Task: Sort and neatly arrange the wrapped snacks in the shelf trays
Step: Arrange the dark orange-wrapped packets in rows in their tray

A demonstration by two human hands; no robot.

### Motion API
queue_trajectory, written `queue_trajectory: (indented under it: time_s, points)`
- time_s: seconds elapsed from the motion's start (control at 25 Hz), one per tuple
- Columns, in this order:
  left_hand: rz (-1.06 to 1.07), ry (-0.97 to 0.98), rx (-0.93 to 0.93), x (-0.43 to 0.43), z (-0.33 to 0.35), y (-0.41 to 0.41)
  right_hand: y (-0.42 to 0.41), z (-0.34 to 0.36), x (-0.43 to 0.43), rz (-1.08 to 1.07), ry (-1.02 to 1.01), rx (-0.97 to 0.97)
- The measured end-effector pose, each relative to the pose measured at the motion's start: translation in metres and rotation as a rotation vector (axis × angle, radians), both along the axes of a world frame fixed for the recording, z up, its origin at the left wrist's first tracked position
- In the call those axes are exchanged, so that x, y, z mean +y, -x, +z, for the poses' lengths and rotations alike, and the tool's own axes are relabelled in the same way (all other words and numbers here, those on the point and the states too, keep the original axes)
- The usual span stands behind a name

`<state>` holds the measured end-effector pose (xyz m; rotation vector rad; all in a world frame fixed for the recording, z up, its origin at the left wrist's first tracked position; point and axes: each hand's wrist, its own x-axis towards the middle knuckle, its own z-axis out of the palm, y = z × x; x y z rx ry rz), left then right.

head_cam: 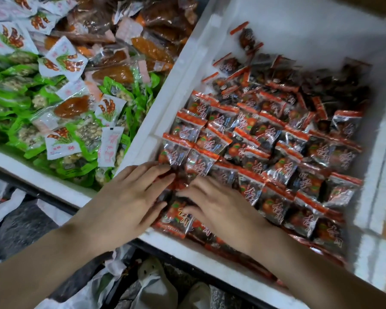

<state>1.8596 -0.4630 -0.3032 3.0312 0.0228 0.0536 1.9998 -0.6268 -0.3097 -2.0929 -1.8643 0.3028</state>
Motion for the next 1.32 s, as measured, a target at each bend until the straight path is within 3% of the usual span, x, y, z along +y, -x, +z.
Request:
queue_trajectory:
  time_s: [0.08, 0.16, 0.32, 0.48, 0.68, 0.8, 1.16, 1.24, 1.32]
  points:
    - [-0.002, 0.009, -0.08, 0.001, 0.009, -0.027, -0.009, 0.004, -0.01, 0.074, 0.025, -0.008]
    - [-0.002, 0.027, -0.156, 0.002, 0.015, -0.065, -0.031, 0.01, -0.016, 0.017, -0.058, -0.029]
    - [0.054, 0.14, -0.239, 0.004, 0.014, -0.157, -0.12, 0.024, -0.009, -0.417, -0.213, -0.021]
    - [0.185, 0.196, -0.113, 0.004, 0.005, -0.23, -0.2, 0.025, 0.012, -0.716, -0.017, -0.168]
    - [0.348, 0.312, 0.137, 0.013, -0.006, -0.265, -0.23, 0.018, 0.028, -0.721, 0.2, -0.116]
    - [0.398, 0.383, 0.196, 0.019, -0.009, -0.269, -0.237, 0.016, 0.028, -0.722, 0.17, -0.114]
    - [0.468, 0.556, -0.027, 0.032, -0.013, -0.269, -0.223, 0.033, 0.033, -0.71, -0.091, -0.343]
    - [0.443, 0.606, -0.084, 0.034, -0.011, -0.27, -0.218, 0.036, 0.033, -0.684, -0.17, -0.25]
    - [0.414, 0.627, -0.193, 0.031, -0.005, -0.268, -0.208, 0.04, 0.032, -0.673, -0.295, 0.007]
